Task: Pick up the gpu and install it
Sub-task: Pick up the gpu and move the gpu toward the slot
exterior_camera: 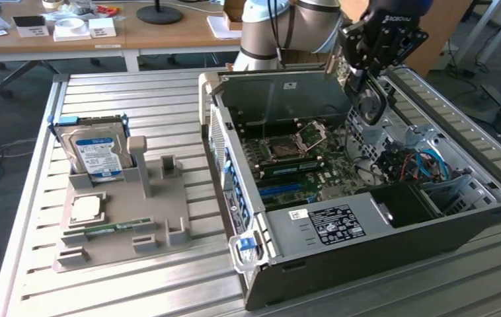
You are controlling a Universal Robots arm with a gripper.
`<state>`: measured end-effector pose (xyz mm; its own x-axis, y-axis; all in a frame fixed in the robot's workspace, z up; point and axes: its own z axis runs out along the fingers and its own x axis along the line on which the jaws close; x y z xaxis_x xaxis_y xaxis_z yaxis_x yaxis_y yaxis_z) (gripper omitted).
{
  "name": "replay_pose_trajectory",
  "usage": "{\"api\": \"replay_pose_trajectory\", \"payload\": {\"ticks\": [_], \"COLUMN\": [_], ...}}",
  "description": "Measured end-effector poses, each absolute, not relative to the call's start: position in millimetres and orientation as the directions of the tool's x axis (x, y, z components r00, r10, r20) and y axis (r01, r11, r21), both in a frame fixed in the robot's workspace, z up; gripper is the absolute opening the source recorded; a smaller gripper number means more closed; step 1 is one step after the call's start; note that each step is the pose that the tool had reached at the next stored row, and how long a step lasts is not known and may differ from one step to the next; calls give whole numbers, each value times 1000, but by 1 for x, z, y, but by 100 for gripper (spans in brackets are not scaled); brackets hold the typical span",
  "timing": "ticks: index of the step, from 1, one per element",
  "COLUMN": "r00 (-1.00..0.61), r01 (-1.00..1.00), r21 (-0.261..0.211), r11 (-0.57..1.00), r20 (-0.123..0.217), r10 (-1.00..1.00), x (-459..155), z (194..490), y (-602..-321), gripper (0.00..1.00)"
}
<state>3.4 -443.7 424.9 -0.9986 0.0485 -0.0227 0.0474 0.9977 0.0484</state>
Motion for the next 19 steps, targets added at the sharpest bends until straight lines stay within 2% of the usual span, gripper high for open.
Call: {"api": "replay_pose_trajectory", "payload": {"ticks": [19], "r00": [-999], "r01": [47], "r21": [49], "r11": [998], "r20": [-23], "r10": [49], "x": [15], "z": [425], "y": [-444], "gripper": [27]}}
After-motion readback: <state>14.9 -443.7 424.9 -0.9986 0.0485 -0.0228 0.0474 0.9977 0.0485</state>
